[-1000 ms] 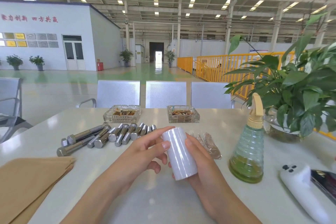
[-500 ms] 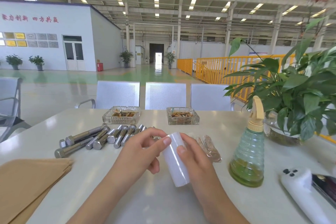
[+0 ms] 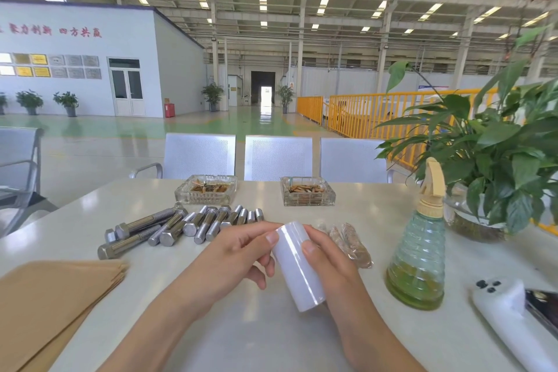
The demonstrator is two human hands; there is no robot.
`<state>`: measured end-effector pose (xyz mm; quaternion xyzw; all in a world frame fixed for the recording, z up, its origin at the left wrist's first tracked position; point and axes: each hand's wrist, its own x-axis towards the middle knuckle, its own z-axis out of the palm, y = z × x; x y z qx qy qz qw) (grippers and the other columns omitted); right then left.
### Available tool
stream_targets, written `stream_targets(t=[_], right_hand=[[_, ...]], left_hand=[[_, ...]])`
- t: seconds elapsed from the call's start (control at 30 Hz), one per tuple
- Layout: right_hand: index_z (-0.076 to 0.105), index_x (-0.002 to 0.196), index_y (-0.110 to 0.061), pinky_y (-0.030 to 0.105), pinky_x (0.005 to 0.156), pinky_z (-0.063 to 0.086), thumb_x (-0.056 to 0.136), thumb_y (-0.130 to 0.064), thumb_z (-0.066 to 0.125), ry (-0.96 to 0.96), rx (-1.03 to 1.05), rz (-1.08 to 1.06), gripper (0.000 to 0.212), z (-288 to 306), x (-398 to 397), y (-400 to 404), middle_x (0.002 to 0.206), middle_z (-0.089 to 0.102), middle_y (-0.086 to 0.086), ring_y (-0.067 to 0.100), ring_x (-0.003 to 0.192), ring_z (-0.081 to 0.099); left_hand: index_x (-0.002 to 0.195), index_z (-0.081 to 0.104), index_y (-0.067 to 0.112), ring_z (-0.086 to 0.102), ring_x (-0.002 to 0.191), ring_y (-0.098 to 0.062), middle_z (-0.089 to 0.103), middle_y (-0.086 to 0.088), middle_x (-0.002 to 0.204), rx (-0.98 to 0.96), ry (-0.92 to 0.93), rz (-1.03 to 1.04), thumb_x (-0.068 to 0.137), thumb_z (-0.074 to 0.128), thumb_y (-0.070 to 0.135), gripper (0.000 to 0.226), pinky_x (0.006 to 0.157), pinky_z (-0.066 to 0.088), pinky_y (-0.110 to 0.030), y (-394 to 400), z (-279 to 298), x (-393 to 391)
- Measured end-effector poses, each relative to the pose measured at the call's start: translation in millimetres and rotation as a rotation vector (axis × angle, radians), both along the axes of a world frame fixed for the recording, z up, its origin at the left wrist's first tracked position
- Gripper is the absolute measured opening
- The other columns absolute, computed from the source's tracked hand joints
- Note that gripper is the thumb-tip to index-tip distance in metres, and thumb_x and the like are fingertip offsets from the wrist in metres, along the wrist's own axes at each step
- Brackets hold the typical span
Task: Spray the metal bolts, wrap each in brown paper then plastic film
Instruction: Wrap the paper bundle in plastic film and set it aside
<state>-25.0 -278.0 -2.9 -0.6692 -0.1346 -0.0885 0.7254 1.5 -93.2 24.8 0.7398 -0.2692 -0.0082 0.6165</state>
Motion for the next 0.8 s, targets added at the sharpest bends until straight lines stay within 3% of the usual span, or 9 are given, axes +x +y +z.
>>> stream_targets(t=[0.07,0.17,0.27,0.37,0.43,0.5,0.67,0.8], right_hand=[[0.071,0.112,-0.051,0.020,0.085,0.046,0.097,-0.043,0.064,0.005,0.019,-0.004,0.018,-0.7,-0.3,0.2,0.114,0.074,-0.017,0.001,0.107,0.067],[0.071,0.112,-0.053,0.023,0.087,0.046,0.101,-0.038,0.060,0.029,0.041,-0.012,0.021,-1.9,0.5,0.3,0.116,0.073,-0.018,0.001,0.108,0.067],[0.068,0.112,-0.057,0.020,0.083,0.048,0.102,-0.037,0.057,0.018,0.034,-0.029,0.025,-1.2,0.0,0.4,0.114,0.072,-0.024,-0.004,0.105,0.066],[0.065,0.112,-0.060,0.005,0.073,0.048,0.101,-0.039,0.062,-0.036,0.015,-0.046,0.024,0.2,-2.0,-0.5,0.111,0.070,-0.030,-0.011,0.100,0.065],[0.064,0.113,-0.061,0.003,0.072,0.046,0.101,-0.037,0.062,-0.049,0.005,-0.046,0.027,0.3,-2.5,0.0,0.112,0.070,-0.030,-0.010,0.102,0.065],[0.064,0.113,-0.063,0.005,0.074,0.048,0.098,-0.043,0.065,-0.045,0.006,-0.031,0.024,0.1,-2.2,-0.4,0.113,0.070,-0.029,-0.009,0.103,0.066],[0.065,0.118,-0.058,0.020,0.080,0.052,0.084,-0.054,0.061,-0.018,0.066,0.032,0.035,0.1,-1.2,-3.3,0.119,0.072,-0.023,-0.002,0.106,0.068],[0.065,0.109,-0.064,0.004,0.074,0.047,0.085,-0.052,0.060,-0.068,-0.013,-0.029,0.027,1.4,-2.8,-1.2,0.113,0.070,-0.031,-0.012,0.103,0.064]], left_hand=[[0.119,0.076,0.020,0.056,0.072,-0.017,0.052,0.005,0.072,0.005,-0.001,-0.002,0.107,0.049,0.023,0.029,0.066,0.053,-0.035,-0.1,0.1,0.6],[0.123,0.074,0.021,0.057,0.075,-0.016,0.053,0.001,0.077,-0.005,0.025,-0.022,0.108,0.047,0.015,0.032,0.067,0.053,-0.033,1.2,0.5,0.1],[0.119,0.075,0.024,0.060,0.074,-0.020,0.055,-0.006,0.079,-0.096,0.112,0.023,0.107,0.046,0.011,0.035,0.065,0.053,-0.033,0.2,0.6,1.2],[0.108,0.075,0.020,0.065,0.072,-0.024,0.063,-0.007,0.086,-0.224,0.226,0.122,0.104,0.058,0.026,0.018,0.060,0.054,-0.035,-3.3,-1.3,1.5],[0.099,0.071,0.012,0.067,0.071,-0.024,0.066,-0.005,0.086,-0.187,0.246,0.164,0.093,0.072,0.044,0.032,0.059,0.055,-0.034,-3.6,-5.3,3.1],[0.092,0.070,0.010,0.069,0.072,-0.024,0.069,-0.006,0.087,-0.151,0.254,0.156,0.085,0.079,0.048,0.040,0.060,0.056,-0.033,-2.9,-6.9,4.2],[0.094,0.074,0.006,0.068,0.073,-0.021,0.072,-0.011,0.090,-0.169,0.251,0.090,0.085,0.076,0.036,0.031,0.063,0.057,-0.030,3.7,-2.4,4.0],[0.090,0.074,0.009,0.067,0.070,-0.021,0.072,-0.012,0.087,-0.097,0.218,0.116,0.097,0.069,0.019,0.013,0.061,0.056,-0.031,5.8,-3.5,4.2]])
